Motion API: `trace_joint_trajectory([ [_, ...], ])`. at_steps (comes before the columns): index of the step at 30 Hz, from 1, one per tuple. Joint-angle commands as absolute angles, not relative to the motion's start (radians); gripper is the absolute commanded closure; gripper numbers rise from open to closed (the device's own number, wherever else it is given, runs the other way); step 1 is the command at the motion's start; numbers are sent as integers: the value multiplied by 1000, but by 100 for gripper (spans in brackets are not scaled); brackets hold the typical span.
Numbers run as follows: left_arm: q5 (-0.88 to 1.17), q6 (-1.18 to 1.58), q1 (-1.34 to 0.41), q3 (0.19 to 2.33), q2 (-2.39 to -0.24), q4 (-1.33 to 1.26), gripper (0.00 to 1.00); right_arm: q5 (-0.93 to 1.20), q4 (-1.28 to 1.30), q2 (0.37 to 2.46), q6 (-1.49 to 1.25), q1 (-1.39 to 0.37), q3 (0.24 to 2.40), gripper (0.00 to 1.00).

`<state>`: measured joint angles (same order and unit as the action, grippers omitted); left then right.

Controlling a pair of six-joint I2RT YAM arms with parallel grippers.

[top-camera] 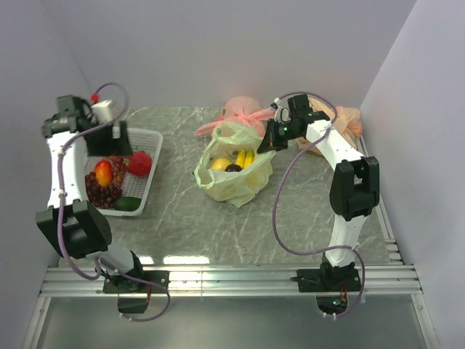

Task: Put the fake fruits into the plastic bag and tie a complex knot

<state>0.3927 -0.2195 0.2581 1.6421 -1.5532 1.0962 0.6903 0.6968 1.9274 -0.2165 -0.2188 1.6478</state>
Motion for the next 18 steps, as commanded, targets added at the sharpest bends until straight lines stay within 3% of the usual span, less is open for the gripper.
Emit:
trace_joint_trajectory([
  [1,269,-210,436,1563,-1500,1160,8,667,724,1937,-175,-212,1690,100],
  [5,279,-204,526,1500,-1502,1097,10,658,716,1934,-172,-212,1675,100],
  [10,475,-285,517,1482,-1529,970,33,657,693,1927,-176,-212,1657,100],
  [18,508,-276,488,1638,-1779,812,56,661,666,1922,-201,-212,1643,100],
])
